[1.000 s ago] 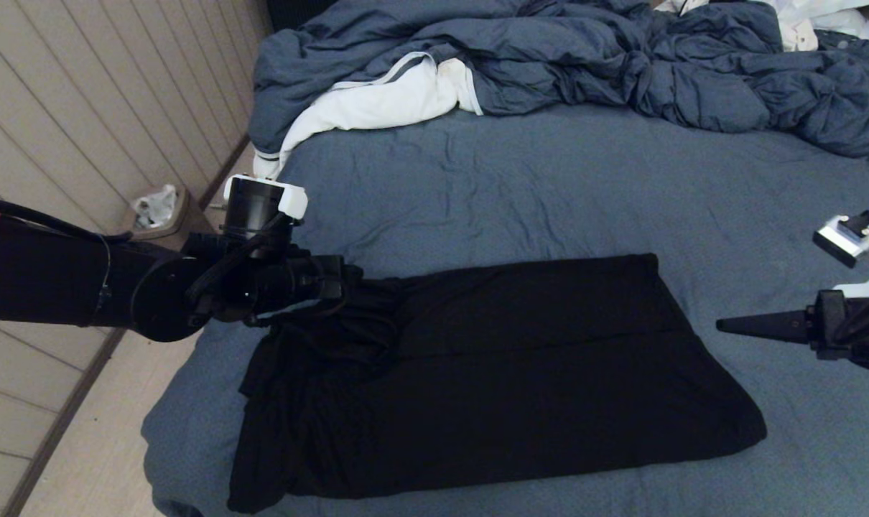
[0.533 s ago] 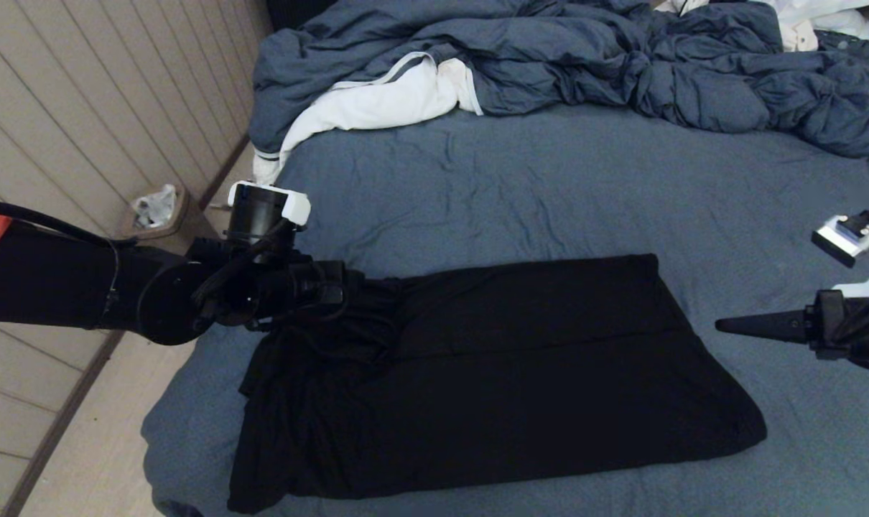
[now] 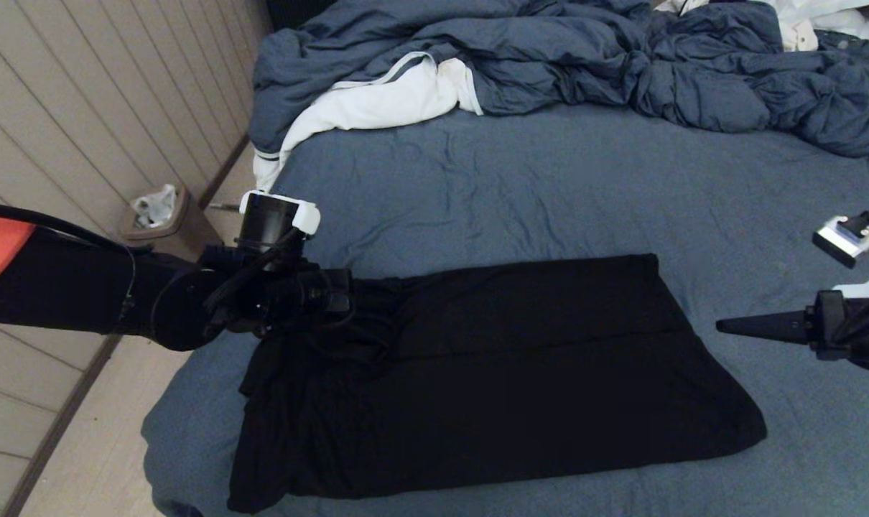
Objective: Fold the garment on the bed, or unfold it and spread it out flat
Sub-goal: Fold the black T-shirt
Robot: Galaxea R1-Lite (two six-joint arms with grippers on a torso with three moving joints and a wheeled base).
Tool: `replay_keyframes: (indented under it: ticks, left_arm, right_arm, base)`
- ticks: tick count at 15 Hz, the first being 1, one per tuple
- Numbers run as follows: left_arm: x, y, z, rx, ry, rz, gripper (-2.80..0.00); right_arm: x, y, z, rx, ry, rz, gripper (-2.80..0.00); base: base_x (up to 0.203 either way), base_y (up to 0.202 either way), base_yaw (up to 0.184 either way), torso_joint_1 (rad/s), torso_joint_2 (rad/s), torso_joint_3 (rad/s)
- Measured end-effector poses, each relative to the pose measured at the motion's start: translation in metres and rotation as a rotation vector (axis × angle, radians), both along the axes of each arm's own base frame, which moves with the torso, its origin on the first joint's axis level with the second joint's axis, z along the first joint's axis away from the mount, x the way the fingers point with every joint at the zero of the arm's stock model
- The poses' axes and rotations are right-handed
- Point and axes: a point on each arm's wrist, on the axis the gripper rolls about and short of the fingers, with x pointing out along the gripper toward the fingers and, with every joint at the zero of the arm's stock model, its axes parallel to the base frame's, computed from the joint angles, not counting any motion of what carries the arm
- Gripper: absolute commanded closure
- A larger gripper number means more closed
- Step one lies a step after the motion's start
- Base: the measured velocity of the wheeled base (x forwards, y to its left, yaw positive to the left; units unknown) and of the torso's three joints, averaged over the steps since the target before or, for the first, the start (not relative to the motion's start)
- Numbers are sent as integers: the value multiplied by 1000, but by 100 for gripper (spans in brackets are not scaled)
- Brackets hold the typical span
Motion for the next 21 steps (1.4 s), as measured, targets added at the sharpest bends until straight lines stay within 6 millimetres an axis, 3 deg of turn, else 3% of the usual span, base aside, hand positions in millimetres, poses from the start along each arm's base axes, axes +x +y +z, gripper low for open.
replay_keyframes:
  ticks: [7,12,21]
  left_arm:
    - [-1,-2,-2,0,5,-2,0]
    - [-18,-10,8,-21,6,-19,0]
    - [-93,-71,5,129,116,-182,0]
  right_arm:
    - [1,0,-1,1,3,0,0]
    - [2,-1,-2,4,9,0,0]
    - [6,-2,-6,8,21,1,0]
  base:
    - [0,0,0,0,0,0]
    - [0,0,0,0,0,0]
    - [0,0,0,0,0,0]
